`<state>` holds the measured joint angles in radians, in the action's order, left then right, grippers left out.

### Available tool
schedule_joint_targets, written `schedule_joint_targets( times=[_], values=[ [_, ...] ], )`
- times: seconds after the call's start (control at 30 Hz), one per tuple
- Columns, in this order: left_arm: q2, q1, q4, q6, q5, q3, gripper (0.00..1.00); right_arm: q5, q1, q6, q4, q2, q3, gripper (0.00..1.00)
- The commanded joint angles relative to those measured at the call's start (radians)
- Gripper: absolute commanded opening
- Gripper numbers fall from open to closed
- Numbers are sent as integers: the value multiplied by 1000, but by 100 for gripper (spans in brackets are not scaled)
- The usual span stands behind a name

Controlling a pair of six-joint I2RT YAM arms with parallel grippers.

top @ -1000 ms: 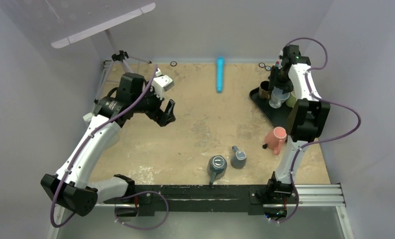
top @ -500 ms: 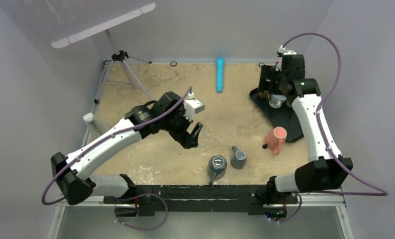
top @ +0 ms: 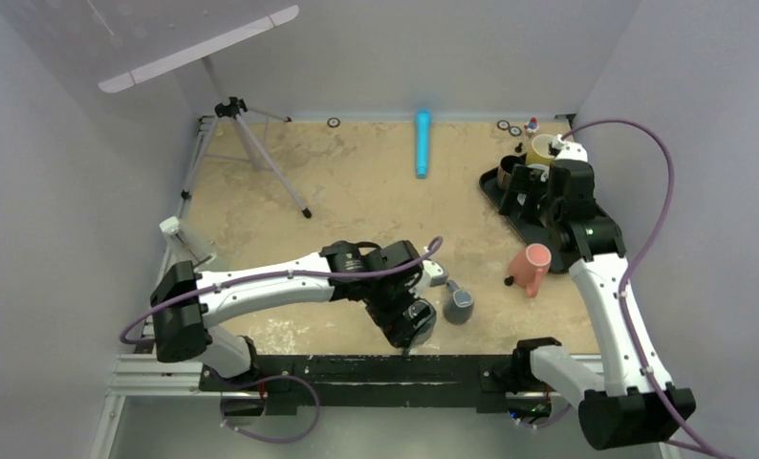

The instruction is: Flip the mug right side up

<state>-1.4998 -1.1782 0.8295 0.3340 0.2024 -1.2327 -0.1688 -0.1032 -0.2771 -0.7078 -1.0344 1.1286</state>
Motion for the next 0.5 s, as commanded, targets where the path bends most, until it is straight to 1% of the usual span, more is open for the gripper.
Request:
schedule_joint_targets(
  times=[0.0,0.13,0.2,0.3,0.47],
  values=[
    [-87,-49,-19,44,-1,-42,100,-22,1,-25,29,84,-51,99],
    [-116,-29,-70,-4,-180,-32,100,-3,2,-7,12,142,-65,99],
    [-123,-8,-103,-34,-227,-39,100,-7,2,-12,-2,170,-63,99],
    [-151,17,-137,-82,-285,-74,100,14,1,-11,20,208,-66,99],
    [-200,88,-216,-153,-345,-102,100,34,2,-4,25,215,-61,99]
  ],
)
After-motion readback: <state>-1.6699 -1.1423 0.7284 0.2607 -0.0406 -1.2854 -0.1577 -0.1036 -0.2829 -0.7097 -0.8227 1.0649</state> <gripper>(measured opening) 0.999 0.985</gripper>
